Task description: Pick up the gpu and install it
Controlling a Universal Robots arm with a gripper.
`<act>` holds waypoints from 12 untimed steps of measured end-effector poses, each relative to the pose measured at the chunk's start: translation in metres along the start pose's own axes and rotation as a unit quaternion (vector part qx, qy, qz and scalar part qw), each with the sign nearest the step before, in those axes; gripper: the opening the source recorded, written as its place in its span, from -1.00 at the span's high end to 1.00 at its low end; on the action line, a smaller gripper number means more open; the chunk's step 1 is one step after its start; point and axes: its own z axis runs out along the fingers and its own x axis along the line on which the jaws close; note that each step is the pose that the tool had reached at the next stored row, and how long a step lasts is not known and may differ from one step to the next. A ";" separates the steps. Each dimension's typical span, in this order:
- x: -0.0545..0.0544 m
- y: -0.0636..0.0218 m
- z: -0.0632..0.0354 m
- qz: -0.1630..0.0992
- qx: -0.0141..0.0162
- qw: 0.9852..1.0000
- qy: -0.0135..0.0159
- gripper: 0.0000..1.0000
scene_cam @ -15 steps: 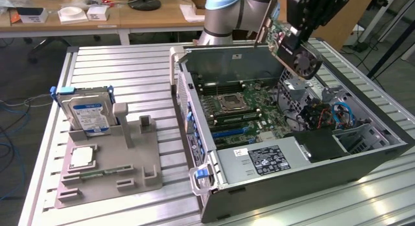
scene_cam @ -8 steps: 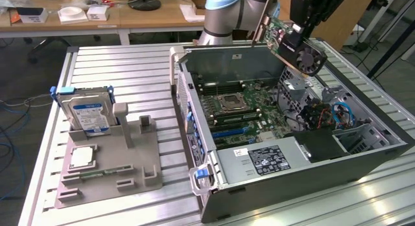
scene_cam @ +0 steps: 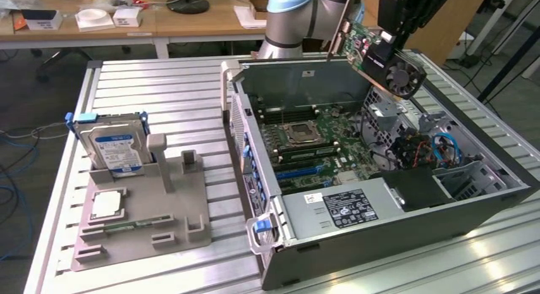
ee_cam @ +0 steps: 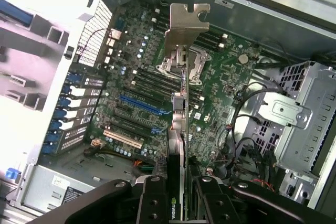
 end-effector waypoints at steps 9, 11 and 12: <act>0.000 -0.0001 0.0000 -0.015 0.001 1.000 0.001 0.48; 0.000 -0.0001 -0.0001 -0.029 0.001 1.000 0.001 0.48; 0.000 0.0000 0.0000 -0.036 0.002 0.999 0.002 0.48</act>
